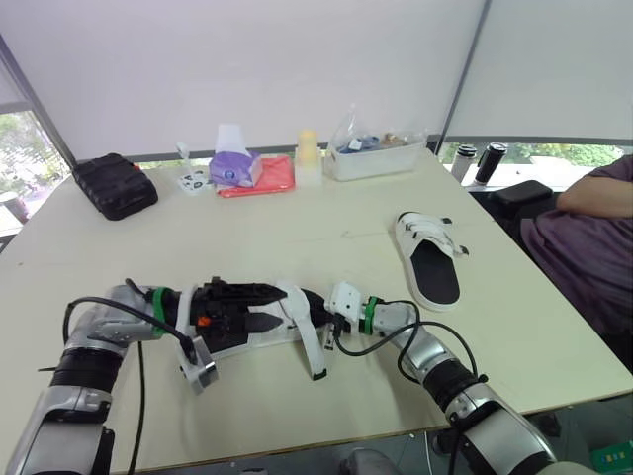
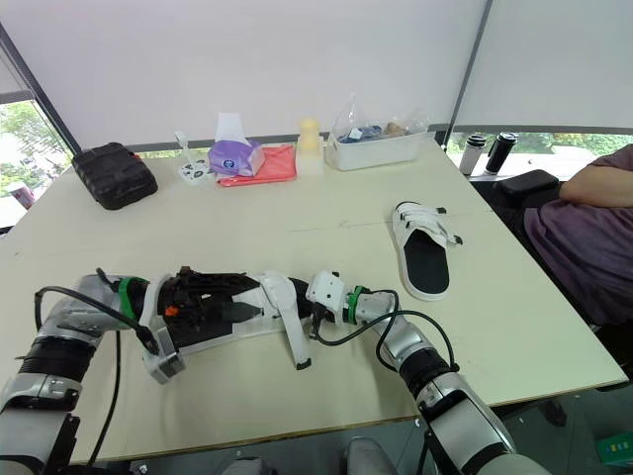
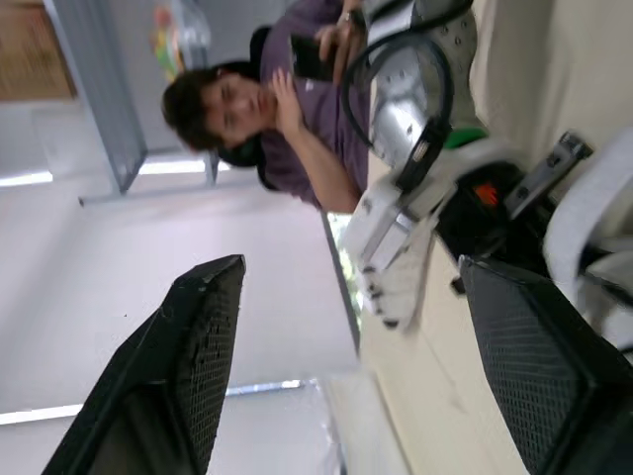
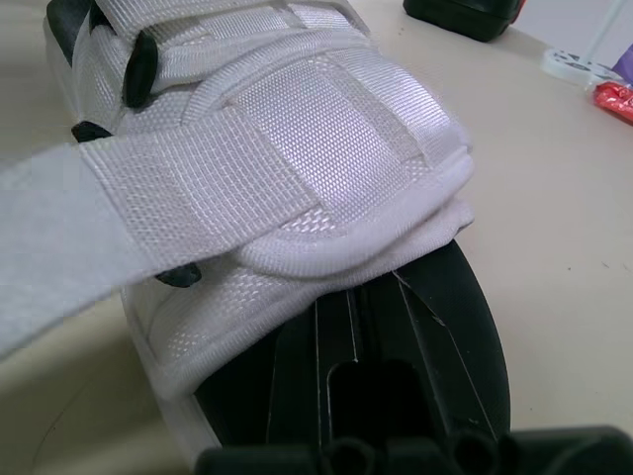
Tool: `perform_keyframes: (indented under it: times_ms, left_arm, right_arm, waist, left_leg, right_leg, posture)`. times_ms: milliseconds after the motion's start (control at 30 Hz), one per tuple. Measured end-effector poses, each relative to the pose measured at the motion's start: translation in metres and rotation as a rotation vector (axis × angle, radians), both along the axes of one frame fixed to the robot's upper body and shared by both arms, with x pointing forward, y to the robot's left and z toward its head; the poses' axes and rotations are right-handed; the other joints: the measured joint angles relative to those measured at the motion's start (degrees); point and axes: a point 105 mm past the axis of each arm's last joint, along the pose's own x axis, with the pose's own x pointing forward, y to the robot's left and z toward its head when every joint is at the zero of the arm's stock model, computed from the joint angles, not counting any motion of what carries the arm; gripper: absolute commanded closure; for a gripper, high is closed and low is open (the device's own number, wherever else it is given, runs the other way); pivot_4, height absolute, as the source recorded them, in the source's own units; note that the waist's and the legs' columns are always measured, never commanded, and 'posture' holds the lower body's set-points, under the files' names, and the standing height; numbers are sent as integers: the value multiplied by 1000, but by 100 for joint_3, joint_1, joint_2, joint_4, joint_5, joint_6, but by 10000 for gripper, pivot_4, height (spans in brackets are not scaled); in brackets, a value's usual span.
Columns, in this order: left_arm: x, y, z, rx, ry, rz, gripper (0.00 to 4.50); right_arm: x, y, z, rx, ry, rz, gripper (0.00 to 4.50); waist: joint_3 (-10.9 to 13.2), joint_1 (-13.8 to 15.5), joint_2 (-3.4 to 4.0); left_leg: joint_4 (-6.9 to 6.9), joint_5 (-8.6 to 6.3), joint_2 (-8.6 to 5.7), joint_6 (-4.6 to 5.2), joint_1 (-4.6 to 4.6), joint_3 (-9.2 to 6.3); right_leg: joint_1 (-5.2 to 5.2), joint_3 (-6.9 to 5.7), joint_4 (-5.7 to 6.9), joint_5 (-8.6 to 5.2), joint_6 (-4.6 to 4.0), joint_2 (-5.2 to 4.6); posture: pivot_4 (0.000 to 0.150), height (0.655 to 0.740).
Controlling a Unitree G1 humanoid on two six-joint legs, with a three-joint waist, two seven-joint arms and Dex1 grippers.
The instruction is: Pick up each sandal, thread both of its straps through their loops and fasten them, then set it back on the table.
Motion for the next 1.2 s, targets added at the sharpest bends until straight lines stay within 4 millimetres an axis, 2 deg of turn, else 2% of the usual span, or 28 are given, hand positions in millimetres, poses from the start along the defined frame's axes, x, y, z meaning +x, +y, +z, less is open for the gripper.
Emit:
perform_keyframes:
  times_ms: [133, 167, 233, 267, 333, 433, 533, 600, 700, 867, 967, 1033, 1200]
  left_arm:
    - [42, 33, 16, -114, 173, 319, 8232]
    - [50, 39, 19, -175, 288, 404, 8232]
    - [57, 36, 17, -284, 617, 494, 8232]
    - [55, 31, 17, -333, 804, 505, 8232]
    - [54, 22, 28, -476, 1108, 487, 8232]
    - [43, 18, 49, -624, 1465, 419, 8232]
    - [23, 14, 39, -635, 1733, 387, 8232]
    - [2, 11, 13, -581, 1896, 414, 8232]
    - [-24, 7, -18, -519, 2047, 460, 8232]
    - [-43, 2, -42, -519, 2113, 499, 8232]
    - [-44, -7, -56, -542, 2153, 513, 8232]
    - [-45, -15, -65, -534, 2176, 514, 8232]
    - [-37, -30, -73, -515, 2182, 519, 8232]
  right_arm:
    - [1, 1, -1, -4, -4, 5, 45000]
    - [1, 1, 0, -4, -8, 9, 45000]
    - [1, 2, 0, -5, -13, 16, 45000]
    - [1, 3, 1, -5, -14, 18, 45000]
    - [2, 4, 1, -8, -16, 20, 45000]
    - [2, 9, 1, -8, -13, 26, 45000]
    - [2, 11, 0, -9, -10, 31, 45000]
    - [1, 14, 0, -9, -12, 37, 45000]
    - [3, 13, 1, -15, -19, 38, 45000]
    - [4, 12, 1, -24, -23, 33, 45000]
    - [4, 11, 1, -27, -22, 31, 45000]
    - [4, 11, 1, -27, -22, 32, 45000]
    - [4, 11, 0, -29, -21, 33, 45000]
  waist:
    - [0, -8, 0]
    - [1, -22, -1]
    - [10, -52, -16]
    - [17, -54, -27]
    - [26, -55, -44]
    - [25, -69, -35]
    - [32, -80, -5]
    - [34, -96, 8]
    - [34, -60, 7]
    - [17, -50, 18]
    - [13, -53, 23]
    - [-4, -54, 53]
    - [-9, -49, 60]
  left_leg:
    - [-2, -3, -1, -4, 15, -3]
    - [-2, -3, -1, -6, 15, -2]
    - [-2, -11, 1, -19, 18, -10]
    - [-2, -13, 0, -21, 18, -14]
    - [-3, -14, -5, -23, 14, -28]
    - [-2, -17, -24, -28, 13, -51]
    - [-8, -26, -25, -38, 22, -74]
    - [-15, -26, -25, -38, 24, -72]
    - [-13, -26, -23, -39, 22, -82]
    - [4, -46, -28, -73, 21, -104]
    - [16, -49, -36, -79, 17, -102]
    - [12, -50, -34, -79, 3, -110]
    - [10, -50, -39, -80, 4, -129]
  right_leg:
    - [9, -10, -2, -1, 0, -1]
    - [9, -12, -2, -1, 0, -2]
    - [14, -24, -3, -1, -1, -7]
    - [12, -26, -3, -1, -1, -7]
    - [3, -33, -5, -2, -1, -3]
    - [-13, -56, -41, -3, -3, 8]
    - [-13, -73, -71, -3, -3, 6]
    - [-25, -63, -70, -3, -3, 8]
    - [-41, -56, -65, -3, -3, 18]
    - [-71, -63, -102, -3, -4, 25]
    - [-75, -70, -123, -3, -4, 22]
    - [-71, -91, -177, -3, -4, 30]
    - [-58, -80, -189, -3, -4, 20]
  posture:
    - [1500, 7400]
    - [1500, 7400]
    - [1500, 7400]
    - [1500, 7400]
    - [1500, 7400]
    - [1500, 7400]
    - [1500, 7400]
    - [1500, 7400]
    - [1500, 7400]
    - [1500, 7400]
    - [1500, 7400]
    - [1500, 7400]
    - [1500, 7400]
